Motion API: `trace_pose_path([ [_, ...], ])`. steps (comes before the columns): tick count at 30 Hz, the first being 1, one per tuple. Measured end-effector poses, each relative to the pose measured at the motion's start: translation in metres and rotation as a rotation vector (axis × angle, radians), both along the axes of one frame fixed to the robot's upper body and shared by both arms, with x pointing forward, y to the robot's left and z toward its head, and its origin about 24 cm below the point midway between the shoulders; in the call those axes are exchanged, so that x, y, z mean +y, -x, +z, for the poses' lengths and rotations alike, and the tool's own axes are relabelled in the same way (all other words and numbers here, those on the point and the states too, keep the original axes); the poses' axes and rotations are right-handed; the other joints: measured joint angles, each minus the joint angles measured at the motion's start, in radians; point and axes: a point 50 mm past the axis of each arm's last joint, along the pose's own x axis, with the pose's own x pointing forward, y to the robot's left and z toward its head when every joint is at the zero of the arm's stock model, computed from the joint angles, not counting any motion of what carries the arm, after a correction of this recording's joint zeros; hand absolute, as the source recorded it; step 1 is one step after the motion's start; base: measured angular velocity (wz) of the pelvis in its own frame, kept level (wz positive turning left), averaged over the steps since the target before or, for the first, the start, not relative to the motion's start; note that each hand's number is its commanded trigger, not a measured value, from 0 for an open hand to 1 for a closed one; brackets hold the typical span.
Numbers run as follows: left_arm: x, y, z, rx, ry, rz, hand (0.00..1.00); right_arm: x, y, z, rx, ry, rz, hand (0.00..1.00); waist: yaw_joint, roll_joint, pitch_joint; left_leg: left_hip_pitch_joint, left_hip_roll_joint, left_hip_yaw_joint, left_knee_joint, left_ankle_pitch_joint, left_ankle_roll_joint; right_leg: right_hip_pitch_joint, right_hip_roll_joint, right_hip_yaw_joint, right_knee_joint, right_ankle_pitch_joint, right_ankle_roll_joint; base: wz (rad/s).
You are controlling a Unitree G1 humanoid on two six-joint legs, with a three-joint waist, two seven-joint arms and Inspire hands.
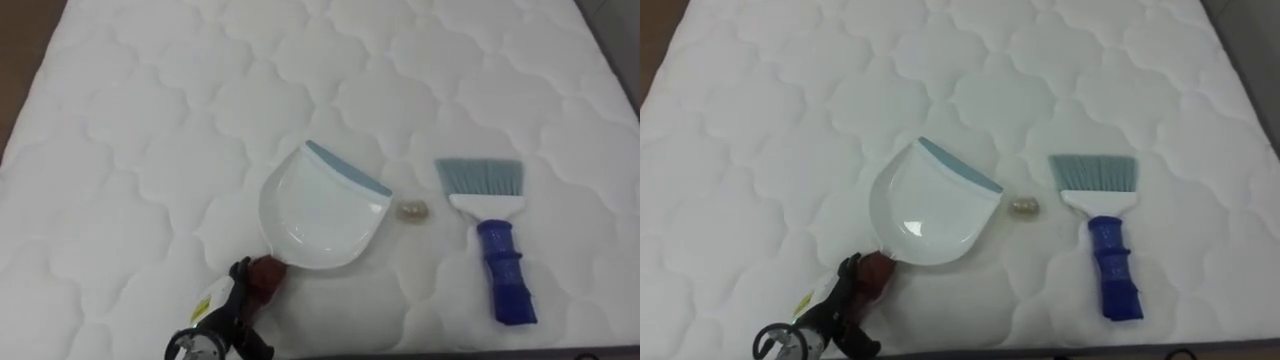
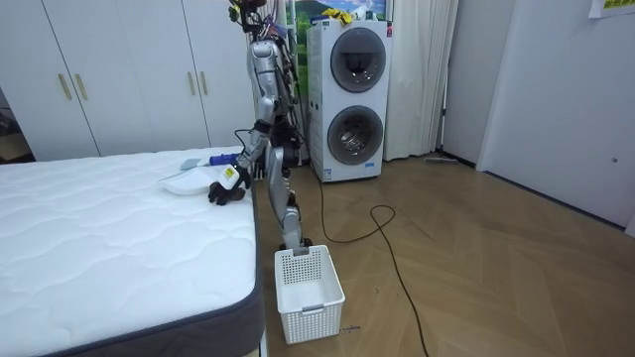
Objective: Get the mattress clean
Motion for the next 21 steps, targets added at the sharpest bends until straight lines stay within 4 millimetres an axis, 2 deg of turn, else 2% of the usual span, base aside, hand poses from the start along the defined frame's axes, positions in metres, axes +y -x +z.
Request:
trace_pose_path([
  [5, 0.000, -0.001, -0.002, -0.004, -0.021, 0.023, 0.00, 0.004, 0.001, -0.001, 0.002, 0.002, -0.023, 0.00, 0.000, -0.017, 0.0006, 0.002, 0.002, 0.002, 0.007, 0.000, 0.000, -0.002, 0.000, 0.005, -0.001, -0.001, -0.003, 0.00],
  [6, 0.000, -0.001, -0.002, -0.006, -0.030, 0.030, 0.15, 0.006, 0.002, -0.002, 0.008, -0.001, -0.026, 0.00, 0.000, -0.024, -0.0009, 0.002, 0.002, 0.002, 0.009, 0.000, 0.000, -0.002, 0.001, 0.004, -0.001, -0.001, -0.003, 0.00],
  [7, 0.000, -0.001, -0.002, -0.009, -0.034, 0.036, 0.42, 0.007, 0.002, -0.002, 0.012, -0.001, -0.030, 0.00, -0.002, -0.029, -0.0026, 0.002, 0.003, 0.002, 0.010, 0.000, 0.000, -0.002, 0.001, 0.004, 0.000, -0.001, -0.003, 0.00],
  [8, 0.000, -0.001, -0.002, -0.011, -0.037, 0.041, 0.58, 0.007, 0.002, -0.002, 0.013, 0.001, -0.029, 0.00, -0.002, -0.031, -0.0036, 0.002, 0.003, 0.002, 0.010, 0.000, 0.000, -0.002, 0.001, 0.004, 0.000, -0.001, -0.003, 0.00],
  [9, -0.001, -0.001, -0.003, -0.013, -0.027, 0.060, 1.00, 0.007, 0.003, -0.002, 0.014, 0.001, -0.030, 0.00, -0.003, -0.034, -0.0048, 0.003, 0.003, 0.002, 0.010, 0.000, 0.000, -0.002, 0.001, 0.005, 0.001, -0.001, -0.003, 0.00],
  [14, 0.000, -0.002, -0.004, -0.010, 0.024, 0.197, 1.00, 0.009, 0.008, -0.004, 0.028, -0.008, -0.081, 0.00, -0.003, -0.043, -0.0025, 0.023, 0.010, 0.003, 0.012, -0.002, -0.003, 0.020, 0.002, 0.006, 0.000, -0.001, -0.003, 0.00],
  [16, 0.009, -0.009, 0.000, -0.041, 0.041, 0.302, 1.00, 0.010, 0.009, -0.005, 0.040, -0.009, -0.101, 0.00, -0.004, -0.045, -0.0016, 0.034, 0.014, 0.004, 0.011, -0.004, -0.006, 0.031, 0.005, 0.006, -0.002, -0.002, -0.005, -0.03],
  [21, 0.020, -0.010, 0.002, -0.056, 0.027, 0.385, 1.00, 0.012, 0.011, -0.005, 0.048, -0.013, -0.110, 0.00, -0.013, -0.047, -0.0033, 0.041, 0.013, 0.004, 0.011, -0.007, -0.011, 0.037, 0.010, 0.009, -0.002, -0.004, -0.009, 0.00],
])
